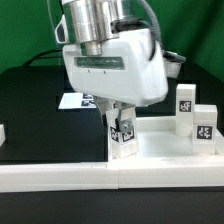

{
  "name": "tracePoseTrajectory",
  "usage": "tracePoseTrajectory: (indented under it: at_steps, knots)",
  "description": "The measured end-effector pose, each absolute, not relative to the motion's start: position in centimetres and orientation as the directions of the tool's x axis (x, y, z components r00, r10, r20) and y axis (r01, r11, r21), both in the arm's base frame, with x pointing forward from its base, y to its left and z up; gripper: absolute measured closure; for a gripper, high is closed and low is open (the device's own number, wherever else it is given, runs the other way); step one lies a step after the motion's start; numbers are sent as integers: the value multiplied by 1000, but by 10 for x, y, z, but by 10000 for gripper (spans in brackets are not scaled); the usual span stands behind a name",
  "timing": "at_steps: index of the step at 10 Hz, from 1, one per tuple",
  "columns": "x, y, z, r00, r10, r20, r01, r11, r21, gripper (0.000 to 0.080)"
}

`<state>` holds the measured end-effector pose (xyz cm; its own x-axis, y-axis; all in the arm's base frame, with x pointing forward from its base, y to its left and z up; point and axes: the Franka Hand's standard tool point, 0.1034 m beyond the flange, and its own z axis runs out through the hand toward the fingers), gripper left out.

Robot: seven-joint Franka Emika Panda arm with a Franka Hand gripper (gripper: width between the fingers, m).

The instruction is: Assemble square table

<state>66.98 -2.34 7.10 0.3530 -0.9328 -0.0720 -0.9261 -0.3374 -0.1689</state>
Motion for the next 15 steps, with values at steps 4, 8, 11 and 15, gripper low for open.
tracePoseTrajectory:
  at_steps: [4,8,11,15]
  knots:
    - [667,-22,71,131,-985,-115,-983,-114,-145,508]
    - [665,-14,70,-355,-905,-234,-919,383,-90,508]
    - [665,-13,69,-321,-919,-228,-932,350,-97,283]
    - [663,0,67,191,-972,-135,-972,-169,-164,158]
